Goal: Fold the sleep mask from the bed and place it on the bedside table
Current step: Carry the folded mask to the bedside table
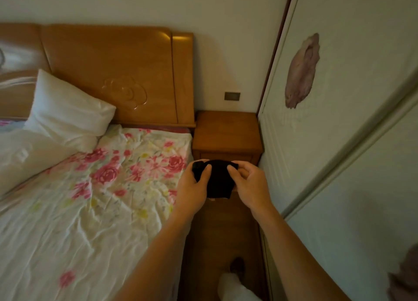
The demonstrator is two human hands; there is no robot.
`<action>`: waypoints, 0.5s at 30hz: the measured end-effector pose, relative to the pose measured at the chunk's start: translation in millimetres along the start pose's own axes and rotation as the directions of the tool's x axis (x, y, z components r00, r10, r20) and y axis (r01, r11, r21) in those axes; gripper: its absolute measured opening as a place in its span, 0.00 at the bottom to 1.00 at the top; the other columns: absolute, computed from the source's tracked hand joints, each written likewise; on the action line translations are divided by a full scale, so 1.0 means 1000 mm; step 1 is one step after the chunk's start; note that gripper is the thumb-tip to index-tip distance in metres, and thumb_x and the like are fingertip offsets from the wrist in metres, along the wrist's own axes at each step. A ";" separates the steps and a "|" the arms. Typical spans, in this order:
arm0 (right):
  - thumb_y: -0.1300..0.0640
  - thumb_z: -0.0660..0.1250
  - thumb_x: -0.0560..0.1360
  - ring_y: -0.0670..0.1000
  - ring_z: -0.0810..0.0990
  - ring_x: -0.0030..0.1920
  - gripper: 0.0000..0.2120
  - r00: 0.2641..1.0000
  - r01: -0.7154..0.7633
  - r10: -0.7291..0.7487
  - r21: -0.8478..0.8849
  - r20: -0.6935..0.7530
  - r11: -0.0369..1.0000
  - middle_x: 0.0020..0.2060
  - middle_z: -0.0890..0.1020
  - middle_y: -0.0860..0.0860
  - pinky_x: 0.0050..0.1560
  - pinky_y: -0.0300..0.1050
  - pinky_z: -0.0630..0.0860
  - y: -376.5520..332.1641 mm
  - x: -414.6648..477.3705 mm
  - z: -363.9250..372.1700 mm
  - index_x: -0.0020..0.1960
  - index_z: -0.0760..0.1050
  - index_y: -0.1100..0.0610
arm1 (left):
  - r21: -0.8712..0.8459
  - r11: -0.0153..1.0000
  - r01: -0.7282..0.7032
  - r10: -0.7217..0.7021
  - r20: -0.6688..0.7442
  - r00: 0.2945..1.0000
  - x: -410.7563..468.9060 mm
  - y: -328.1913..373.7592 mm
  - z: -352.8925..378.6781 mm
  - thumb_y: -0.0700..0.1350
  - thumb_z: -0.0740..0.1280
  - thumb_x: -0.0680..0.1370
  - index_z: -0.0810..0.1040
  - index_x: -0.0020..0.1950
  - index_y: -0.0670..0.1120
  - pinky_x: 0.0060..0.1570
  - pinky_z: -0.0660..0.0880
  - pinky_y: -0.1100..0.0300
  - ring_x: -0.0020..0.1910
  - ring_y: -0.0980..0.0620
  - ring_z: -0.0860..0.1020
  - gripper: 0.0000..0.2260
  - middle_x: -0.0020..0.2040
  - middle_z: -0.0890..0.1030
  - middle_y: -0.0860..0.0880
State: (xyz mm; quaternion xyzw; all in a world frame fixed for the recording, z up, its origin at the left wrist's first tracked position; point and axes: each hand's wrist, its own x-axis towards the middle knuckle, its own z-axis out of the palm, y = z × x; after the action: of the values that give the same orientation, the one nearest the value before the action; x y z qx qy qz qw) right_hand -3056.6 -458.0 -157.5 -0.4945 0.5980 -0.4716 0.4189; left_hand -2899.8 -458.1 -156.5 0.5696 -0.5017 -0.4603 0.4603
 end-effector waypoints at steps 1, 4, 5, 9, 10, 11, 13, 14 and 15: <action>0.52 0.68 0.78 0.48 0.83 0.54 0.12 1.000 0.000 0.000 0.007 0.003 1.000 0.52 0.85 0.52 0.51 0.57 0.83 0.000 0.005 0.002 0.59 0.78 0.54 | 0.003 1.000 -0.010 0.010 -0.007 1.000 0.003 0.001 0.000 0.53 0.65 0.82 0.77 0.62 0.46 0.29 0.80 0.63 0.37 0.54 0.86 0.14 0.50 0.84 0.45; 0.51 0.67 0.78 0.49 0.83 0.55 0.14 1.000 0.022 -0.022 0.008 -0.011 1.000 0.53 0.84 0.52 0.52 0.56 0.83 -0.010 0.026 0.006 0.61 0.78 0.56 | -0.006 0.999 -0.041 0.040 -0.037 0.999 0.024 0.007 0.002 0.52 0.65 0.82 0.78 0.61 0.47 0.31 0.79 0.68 0.40 0.61 0.85 0.12 0.50 0.84 0.49; 0.51 0.67 0.78 0.48 0.83 0.55 0.14 1.000 0.019 -0.019 0.022 -0.008 1.000 0.53 0.84 0.51 0.52 0.55 0.83 -0.014 0.048 0.004 0.61 0.78 0.55 | -0.001 0.999 -0.032 0.032 -0.068 0.997 0.042 0.015 0.007 0.52 0.65 0.81 0.79 0.61 0.47 0.32 0.79 0.68 0.42 0.61 0.85 0.12 0.51 0.85 0.50; 0.52 0.68 0.78 0.45 0.83 0.53 0.09 0.994 0.065 -0.069 0.051 0.081 0.997 0.50 0.84 0.47 0.52 0.51 0.83 -0.034 0.122 0.003 0.57 0.79 0.52 | -0.001 0.998 -0.063 0.062 -0.157 0.986 0.100 0.039 0.016 0.51 0.65 0.82 0.79 0.61 0.46 0.35 0.79 0.69 0.43 0.63 0.84 0.13 0.51 0.85 0.51; 0.52 0.68 0.78 0.45 0.82 0.54 0.10 0.993 0.066 -0.070 0.043 0.094 0.997 0.51 0.84 0.47 0.53 0.49 0.82 -0.036 0.135 0.004 0.58 0.79 0.53 | -0.007 0.999 -0.050 0.048 -0.170 0.984 0.109 0.040 0.018 0.51 0.65 0.82 0.79 0.61 0.46 0.34 0.79 0.70 0.42 0.63 0.84 0.13 0.50 0.85 0.52; 0.52 0.68 0.78 0.45 0.82 0.54 0.11 0.992 0.070 -0.073 0.033 0.100 0.997 0.51 0.84 0.48 0.53 0.48 0.82 -0.037 0.146 0.005 0.58 0.79 0.53 | -0.005 0.999 -0.043 0.041 -0.180 0.983 0.117 0.039 0.020 0.51 0.64 0.82 0.79 0.61 0.46 0.34 0.79 0.70 0.41 0.63 0.84 0.12 0.50 0.85 0.51; 0.53 0.67 0.78 0.44 0.82 0.53 0.12 0.992 0.074 -0.076 0.024 0.105 0.997 0.50 0.83 0.46 0.52 0.43 0.81 -0.029 0.164 0.009 0.59 0.79 0.55 | 0.007 0.999 -0.032 0.033 -0.182 0.983 0.134 0.035 0.023 0.51 0.64 0.82 0.78 0.62 0.45 0.37 0.81 0.67 0.43 0.61 0.85 0.13 0.51 0.85 0.49; 0.53 0.67 0.78 0.42 0.82 0.52 0.12 0.991 0.065 -0.068 0.029 0.114 0.997 0.48 0.83 0.44 0.50 0.40 0.81 -0.025 0.173 0.011 0.60 0.79 0.55 | 0.013 1.000 -0.025 0.027 -0.172 0.985 0.143 0.033 0.024 0.51 0.64 0.82 0.78 0.63 0.45 0.38 0.82 0.65 0.45 0.59 0.85 0.14 0.52 0.85 0.48; 0.53 0.67 0.78 0.41 0.82 0.51 0.12 0.991 0.049 -0.053 0.038 0.126 0.998 0.48 0.82 0.43 0.48 0.39 0.81 -0.021 0.180 0.013 0.60 0.79 0.56 | 0.010 1.000 -0.012 0.014 -0.163 0.987 0.152 0.031 0.024 0.52 0.64 0.82 0.78 0.63 0.45 0.38 0.82 0.63 0.45 0.58 0.85 0.15 0.53 0.85 0.48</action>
State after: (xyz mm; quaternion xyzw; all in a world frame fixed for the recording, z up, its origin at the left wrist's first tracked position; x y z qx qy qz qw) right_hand -3068.4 -639.4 -145.5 -0.5314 0.5489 -0.4601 0.4524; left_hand -2917.2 -613.5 -138.8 0.6042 -0.4682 -0.4070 0.5001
